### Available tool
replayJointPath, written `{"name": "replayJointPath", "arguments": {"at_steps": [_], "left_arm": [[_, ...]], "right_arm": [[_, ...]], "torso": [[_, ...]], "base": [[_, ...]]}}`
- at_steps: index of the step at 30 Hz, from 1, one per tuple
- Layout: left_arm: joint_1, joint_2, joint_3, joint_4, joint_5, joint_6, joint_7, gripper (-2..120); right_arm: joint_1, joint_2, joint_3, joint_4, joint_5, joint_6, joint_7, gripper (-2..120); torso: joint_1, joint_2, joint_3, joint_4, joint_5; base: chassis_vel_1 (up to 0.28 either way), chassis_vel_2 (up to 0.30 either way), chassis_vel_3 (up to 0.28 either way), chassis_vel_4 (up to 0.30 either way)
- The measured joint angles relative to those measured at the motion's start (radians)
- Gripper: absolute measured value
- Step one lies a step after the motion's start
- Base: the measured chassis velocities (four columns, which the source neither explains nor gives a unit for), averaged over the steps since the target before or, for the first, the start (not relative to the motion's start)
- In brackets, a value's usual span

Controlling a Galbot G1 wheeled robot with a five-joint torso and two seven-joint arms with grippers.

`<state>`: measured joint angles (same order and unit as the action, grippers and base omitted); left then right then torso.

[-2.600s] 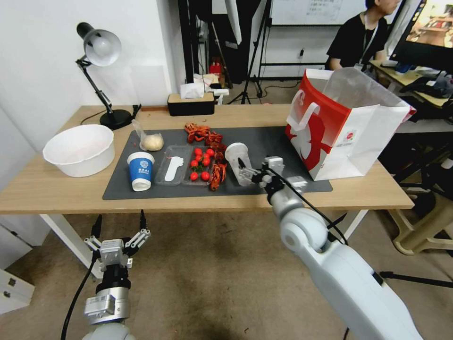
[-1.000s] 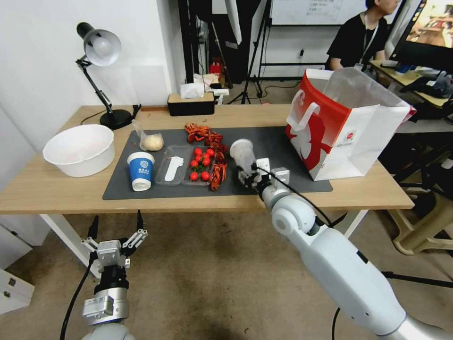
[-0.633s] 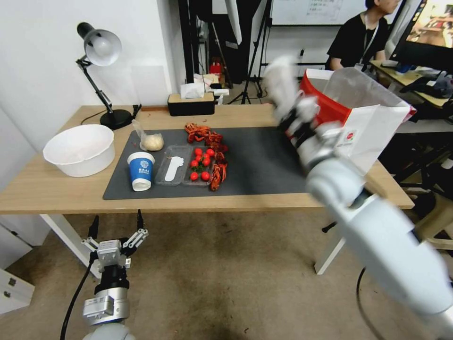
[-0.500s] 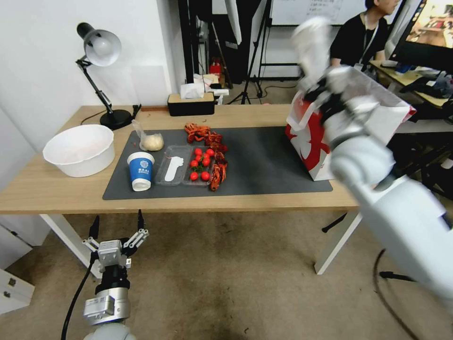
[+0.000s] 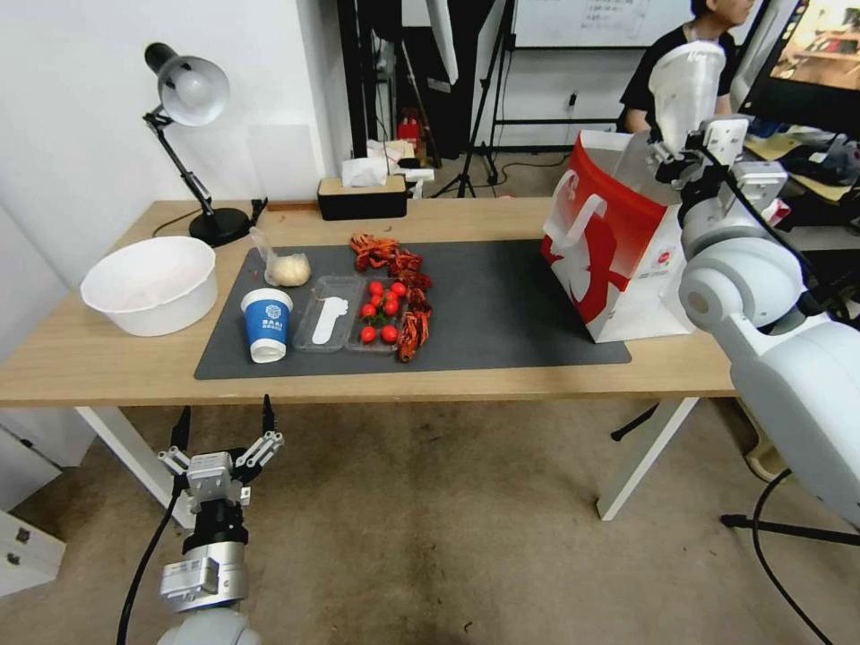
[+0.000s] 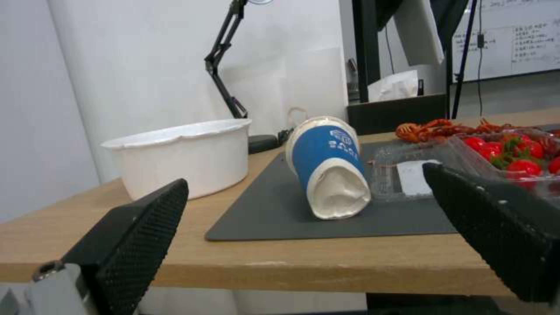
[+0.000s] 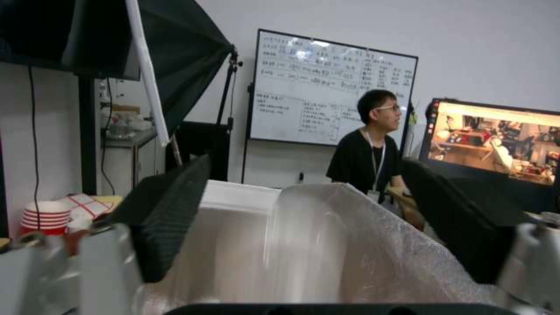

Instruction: Pick up the trash from the table and place it into the takeout bag.

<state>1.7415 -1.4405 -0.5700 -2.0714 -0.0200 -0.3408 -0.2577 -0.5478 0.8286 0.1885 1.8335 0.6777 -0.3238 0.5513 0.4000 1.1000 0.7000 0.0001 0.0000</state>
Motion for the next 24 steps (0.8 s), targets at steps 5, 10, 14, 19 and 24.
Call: {"name": "replayJointPath", "arguments": {"at_steps": [5,10,14,19,24], "left_arm": [[-0.005,0.003,-0.004,0.0,-0.005,-0.001,0.001,100],[-0.005,-0.006,0.003,-0.002,-0.002,-0.001,0.004,100],[-0.005,-0.008,0.004,-0.001,-0.001,-0.001,0.006,100],[-0.001,-0.007,0.001,-0.002,-0.001,-0.004,0.007,100],[0.001,-0.006,-0.002,-0.005,-0.001,-0.007,0.007,100]], "right_arm": [[-0.013,0.006,0.0,0.0,0.006,0.033,-0.004,100],[-0.031,0.004,0.003,0.029,0.058,0.078,-0.029,100],[-0.051,0.005,0.002,0.058,0.095,0.126,-0.062,100],[-0.135,0.003,0.003,0.139,0.153,0.181,-0.146,100],[-0.256,-0.001,0.025,0.213,0.14,0.284,-0.267,100]], "torso": [[0.0,0.0,0.0,-0.0002,0.0],[0.0,0.0,0.0,-0.0001,-0.0002],[0.0,0.0,0.0,-0.0001,0.0],[0.0,0.0,0.0,0.0,0.0001],[0.0,0.0,0.0,-0.0004,0.0003]], "base": [[0.0,0.0,0.0,0.0],[0.0,0.0,0.0,0.0],[0.0,0.0,0.0,0.0],[0.0,0.0,0.0,0.0],[0.0,0.0,0.0,0.0]]}}
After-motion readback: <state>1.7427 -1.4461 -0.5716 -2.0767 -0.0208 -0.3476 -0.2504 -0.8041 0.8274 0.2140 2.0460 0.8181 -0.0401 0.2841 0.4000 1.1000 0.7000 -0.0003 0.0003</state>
